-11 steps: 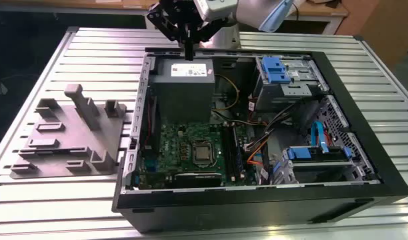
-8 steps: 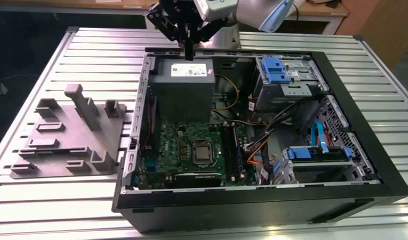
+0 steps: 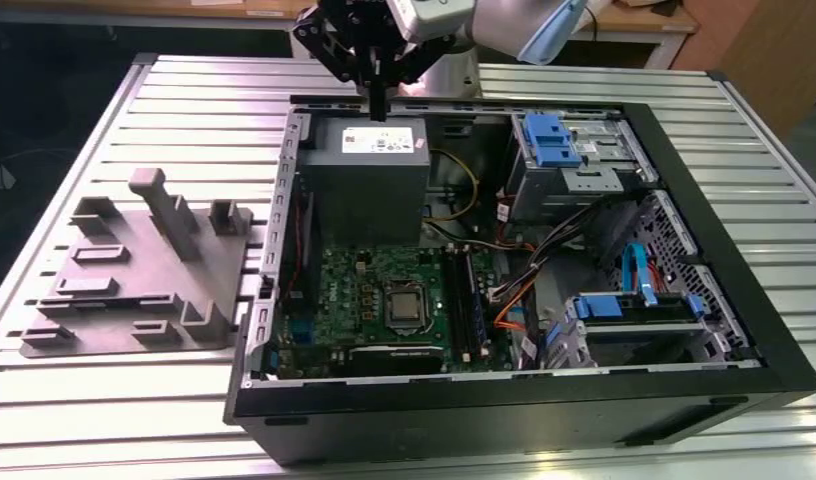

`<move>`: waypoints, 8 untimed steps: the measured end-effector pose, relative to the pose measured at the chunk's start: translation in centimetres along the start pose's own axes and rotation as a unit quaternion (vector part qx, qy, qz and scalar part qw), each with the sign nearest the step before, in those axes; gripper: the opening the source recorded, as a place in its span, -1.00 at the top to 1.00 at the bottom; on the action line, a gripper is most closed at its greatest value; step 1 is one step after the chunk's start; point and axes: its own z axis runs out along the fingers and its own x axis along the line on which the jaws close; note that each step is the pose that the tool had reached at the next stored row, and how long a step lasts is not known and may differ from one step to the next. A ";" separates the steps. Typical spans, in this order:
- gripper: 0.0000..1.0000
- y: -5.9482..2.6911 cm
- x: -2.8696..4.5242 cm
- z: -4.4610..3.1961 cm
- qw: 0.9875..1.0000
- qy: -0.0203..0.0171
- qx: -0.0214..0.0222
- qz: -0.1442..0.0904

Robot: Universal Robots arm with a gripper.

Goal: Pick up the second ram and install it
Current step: 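Reach for the second ram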

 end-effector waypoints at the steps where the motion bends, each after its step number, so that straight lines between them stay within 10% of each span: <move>1: 0.80 -0.01 0.05 0.00 1.000 0.000 0.000 0.000; 8: 0.80 -0.06 0.76 -0.01 1.000 0.000 0.000 0.000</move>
